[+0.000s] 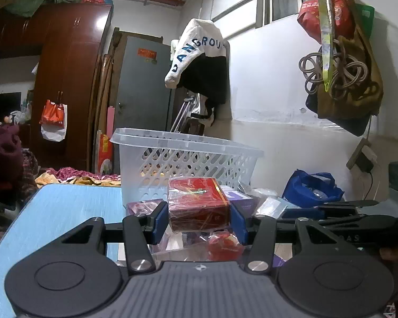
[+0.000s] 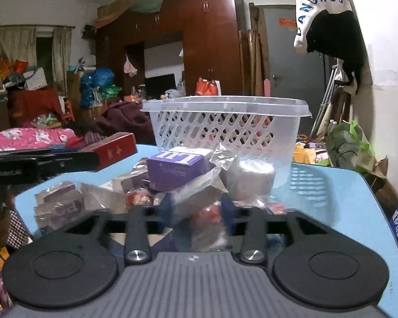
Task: Organize objects
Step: 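Drop red gift box in basket with left tool while right tool drops its pack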
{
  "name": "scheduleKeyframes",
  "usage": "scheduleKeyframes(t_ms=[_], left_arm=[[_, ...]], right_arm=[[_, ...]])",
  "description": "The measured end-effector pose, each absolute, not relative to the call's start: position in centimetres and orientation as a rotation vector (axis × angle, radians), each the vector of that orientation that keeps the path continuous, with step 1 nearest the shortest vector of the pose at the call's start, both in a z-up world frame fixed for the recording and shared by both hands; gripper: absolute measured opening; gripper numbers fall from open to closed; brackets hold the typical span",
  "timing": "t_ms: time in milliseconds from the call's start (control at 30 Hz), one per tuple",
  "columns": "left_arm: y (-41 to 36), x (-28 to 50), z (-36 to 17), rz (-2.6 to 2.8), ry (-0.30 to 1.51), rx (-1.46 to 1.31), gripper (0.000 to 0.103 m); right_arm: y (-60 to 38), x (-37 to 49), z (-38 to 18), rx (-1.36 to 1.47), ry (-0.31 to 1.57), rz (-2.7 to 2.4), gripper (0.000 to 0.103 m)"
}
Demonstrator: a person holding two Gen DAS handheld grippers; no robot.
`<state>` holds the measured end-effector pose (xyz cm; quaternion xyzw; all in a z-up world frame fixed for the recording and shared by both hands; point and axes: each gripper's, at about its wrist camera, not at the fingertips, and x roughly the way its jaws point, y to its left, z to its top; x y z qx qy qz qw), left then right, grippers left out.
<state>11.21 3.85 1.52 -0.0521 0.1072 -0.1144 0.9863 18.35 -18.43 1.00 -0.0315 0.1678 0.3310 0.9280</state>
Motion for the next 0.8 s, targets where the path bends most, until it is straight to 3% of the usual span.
scheduleKeyframes(t_ms=[167, 200, 300, 467, 500, 800], left_arm=[[4.0, 11.4, 1.2, -0.238, 0.225, -0.12, 0.054], [3.9, 11.4, 1.1, -0.239, 0.227, -0.119, 0.054], [4.0, 11.5, 0.8, -0.239, 0.235, -0.12, 0.054], [4.0, 11.4, 1.2, -0.235, 0.221, -0.117, 0.054], [4.0, 11.4, 1.5, -0.232, 0.215, -0.115, 0.054], [3.9, 12.7, 4.8, -0.238, 0.182, -0.114, 0.054]], right_arm=[[-18.1, 19.2, 1.0, -0.025, 0.379, 0.689, 0.069], [-18.0, 19.3, 1.0, -0.016, 0.379, 0.688, 0.06], [-17.6, 18.7, 1.2, -0.047, 0.378, 0.687, 0.05], [-18.4, 17.3, 2.1, -0.047, 0.328, 0.678, 0.046], [-18.6, 17.2, 2.6, -0.038, 0.316, 0.672, 0.041], [-18.6, 17.7, 6.5, -0.047, 0.235, 0.653, 0.04]])
